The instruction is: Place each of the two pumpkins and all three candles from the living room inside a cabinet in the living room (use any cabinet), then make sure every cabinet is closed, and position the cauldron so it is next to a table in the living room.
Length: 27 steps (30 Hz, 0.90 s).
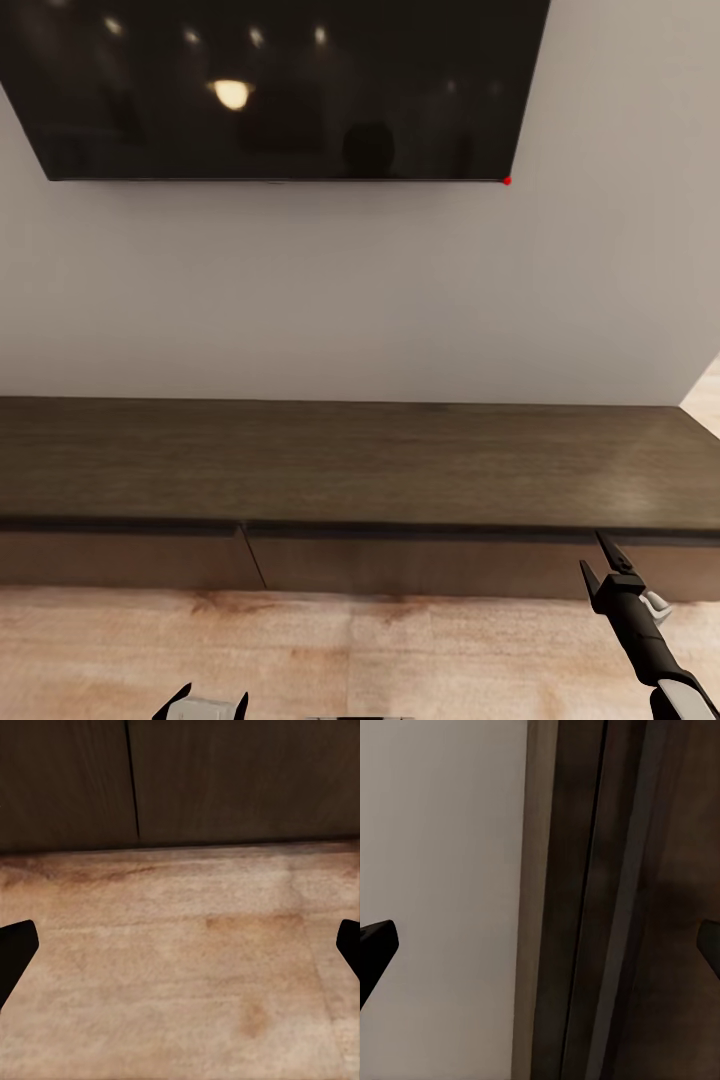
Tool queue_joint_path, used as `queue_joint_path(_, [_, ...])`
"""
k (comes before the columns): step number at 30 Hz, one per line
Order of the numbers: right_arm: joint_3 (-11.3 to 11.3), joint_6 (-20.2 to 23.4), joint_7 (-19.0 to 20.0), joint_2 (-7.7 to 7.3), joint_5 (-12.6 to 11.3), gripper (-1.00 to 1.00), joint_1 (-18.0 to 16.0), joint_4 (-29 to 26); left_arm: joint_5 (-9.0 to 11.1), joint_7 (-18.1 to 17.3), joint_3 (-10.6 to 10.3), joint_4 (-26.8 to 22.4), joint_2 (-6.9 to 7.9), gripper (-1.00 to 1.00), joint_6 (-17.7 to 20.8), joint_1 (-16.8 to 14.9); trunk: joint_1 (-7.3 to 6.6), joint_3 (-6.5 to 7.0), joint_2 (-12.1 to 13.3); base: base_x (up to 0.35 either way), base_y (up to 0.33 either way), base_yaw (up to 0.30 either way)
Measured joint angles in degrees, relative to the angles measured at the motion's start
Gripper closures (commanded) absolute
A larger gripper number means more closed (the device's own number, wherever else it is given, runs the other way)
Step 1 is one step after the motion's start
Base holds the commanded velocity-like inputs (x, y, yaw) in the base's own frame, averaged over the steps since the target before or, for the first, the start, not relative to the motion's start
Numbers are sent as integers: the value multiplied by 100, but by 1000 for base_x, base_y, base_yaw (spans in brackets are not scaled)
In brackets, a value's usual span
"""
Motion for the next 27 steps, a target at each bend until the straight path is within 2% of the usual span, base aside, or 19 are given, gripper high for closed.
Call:
queue_joint_path(21, [0,0,3,9,0,-100,0,0,7,-3,0,1,0,-100,-2,0,1,0,0,23,8,0])
queue_joint_path(27, [0,-4,7,9,0,-100,0,0,10,-17,-10,-221,0,-100,30,16,1,0,0,0,0,0])
